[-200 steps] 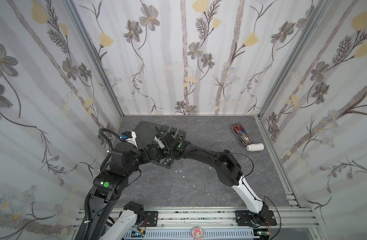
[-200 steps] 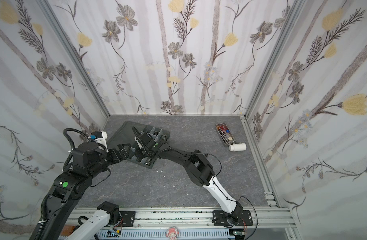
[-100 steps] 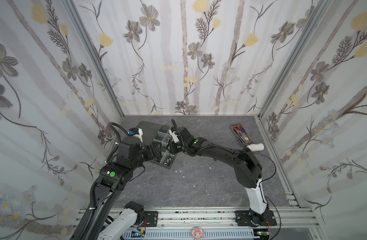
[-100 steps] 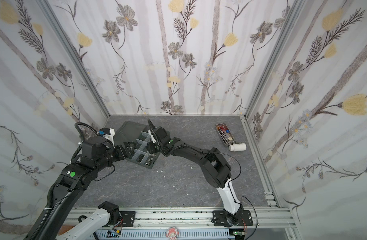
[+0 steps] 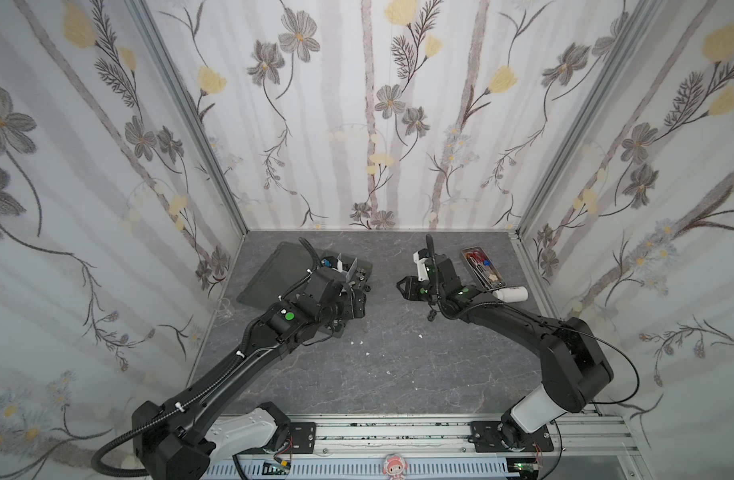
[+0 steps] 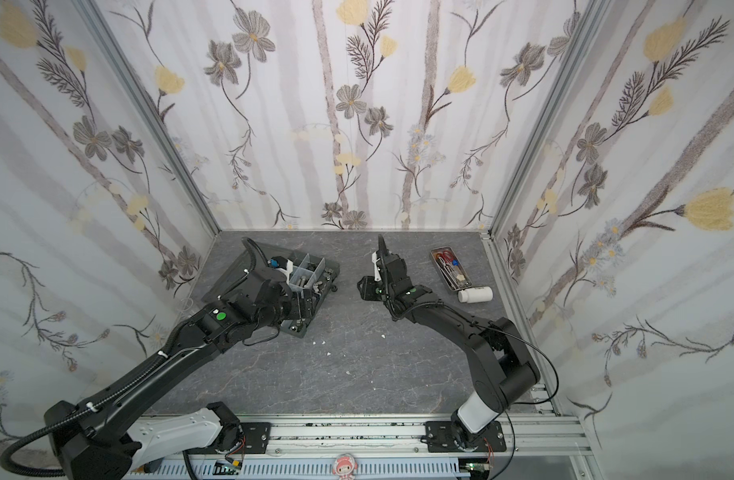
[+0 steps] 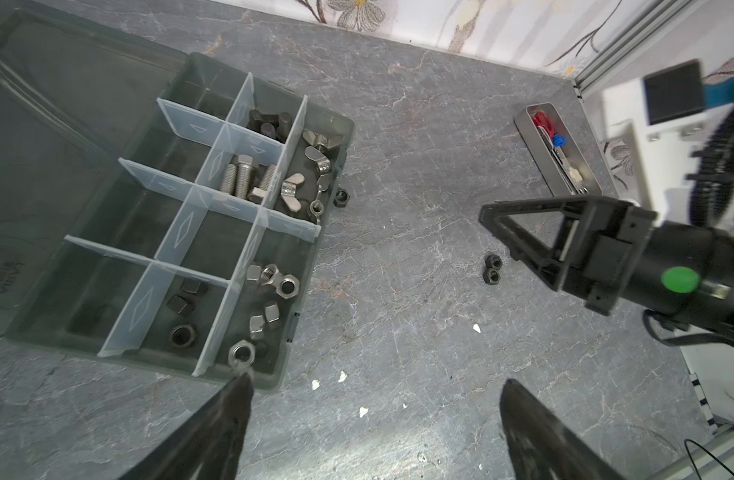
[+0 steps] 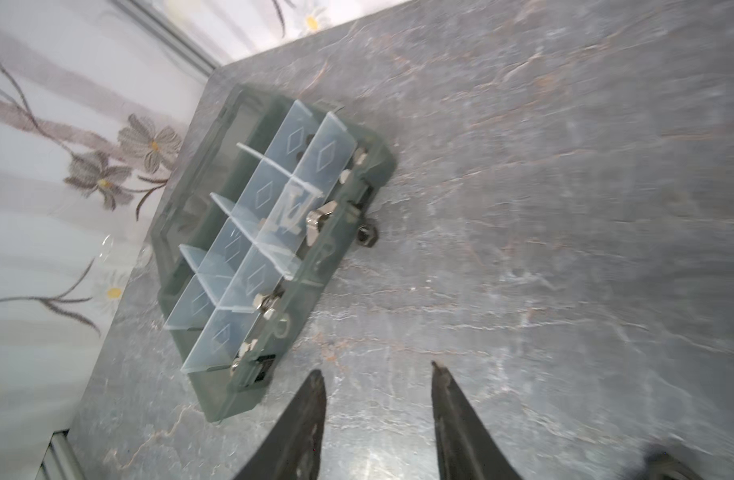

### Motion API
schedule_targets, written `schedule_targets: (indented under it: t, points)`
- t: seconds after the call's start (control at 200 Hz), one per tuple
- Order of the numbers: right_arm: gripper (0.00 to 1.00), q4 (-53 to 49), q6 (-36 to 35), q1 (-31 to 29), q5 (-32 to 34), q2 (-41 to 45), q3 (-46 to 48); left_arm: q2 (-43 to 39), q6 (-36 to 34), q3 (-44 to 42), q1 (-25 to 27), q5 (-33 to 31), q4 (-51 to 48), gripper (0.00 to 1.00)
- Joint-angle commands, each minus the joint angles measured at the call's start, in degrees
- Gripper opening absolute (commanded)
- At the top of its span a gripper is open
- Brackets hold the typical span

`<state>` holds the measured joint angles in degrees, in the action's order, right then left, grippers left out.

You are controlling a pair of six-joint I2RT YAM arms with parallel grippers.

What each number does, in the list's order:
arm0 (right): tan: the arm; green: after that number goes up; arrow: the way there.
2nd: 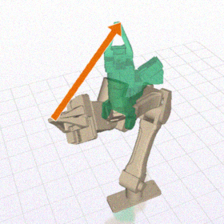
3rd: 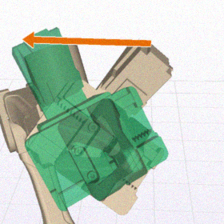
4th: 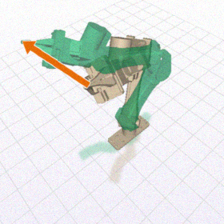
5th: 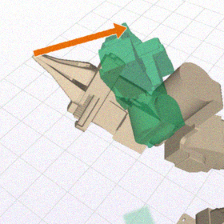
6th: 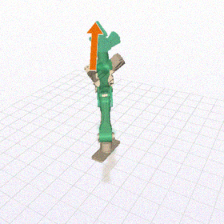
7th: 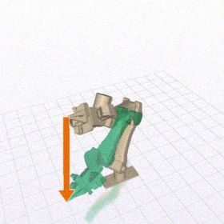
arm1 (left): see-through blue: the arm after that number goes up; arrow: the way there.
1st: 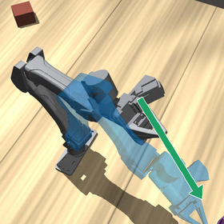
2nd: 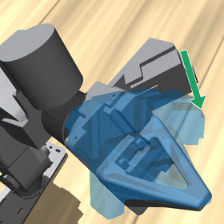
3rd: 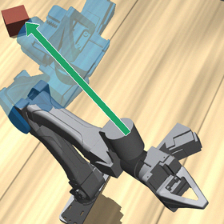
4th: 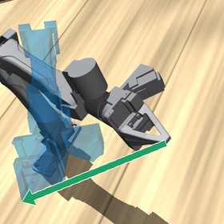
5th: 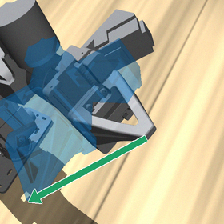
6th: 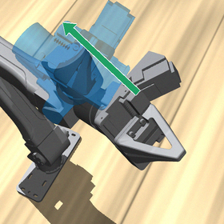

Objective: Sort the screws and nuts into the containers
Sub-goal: 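Withdraw the right gripper while the left gripper reaches toward the remaining black nuts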

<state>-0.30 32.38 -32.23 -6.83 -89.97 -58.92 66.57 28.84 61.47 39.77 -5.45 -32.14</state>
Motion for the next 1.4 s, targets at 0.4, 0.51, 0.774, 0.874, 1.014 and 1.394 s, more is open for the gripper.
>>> schedule_targets:
  t: [0.4,0.51,0.774,0.874,1.014,1.394]
  points:
    - [0.45,1.32,1.80,14.62,0.27,12.97,12.30,23.34,-0.53,6.92,11.03,-2.76,10.95,0.74]
    - [0.45,1.25,1.35,16.63,-0.55,14.59,13.77,29.12,-0.71,9.12,13.06,-2.56,12.68,0.74]
    - [0.46,-0.10,0.25,19.69,-1.27,16.80,14.93,43.80,-1.85,20.82,16.73,-1.08,11.87,0.70]
    - [0.46,-0.47,-0.10,20.52,-1.52,17.35,15.30,47.91,-2.28,24.56,17.49,-0.11,11.36,0.68]
    - [0.46,-0.85,-0.65,21.62,-1.82,18.02,15.32,52.23,-2.51,28.12,17.94,1.12,11.05,0.66]
    - [0.46,-0.50,-1.00,22.56,-2.97,18.17,16.57,60.51,-3.95,35.31,18.02,0.76,8.36,0.60]
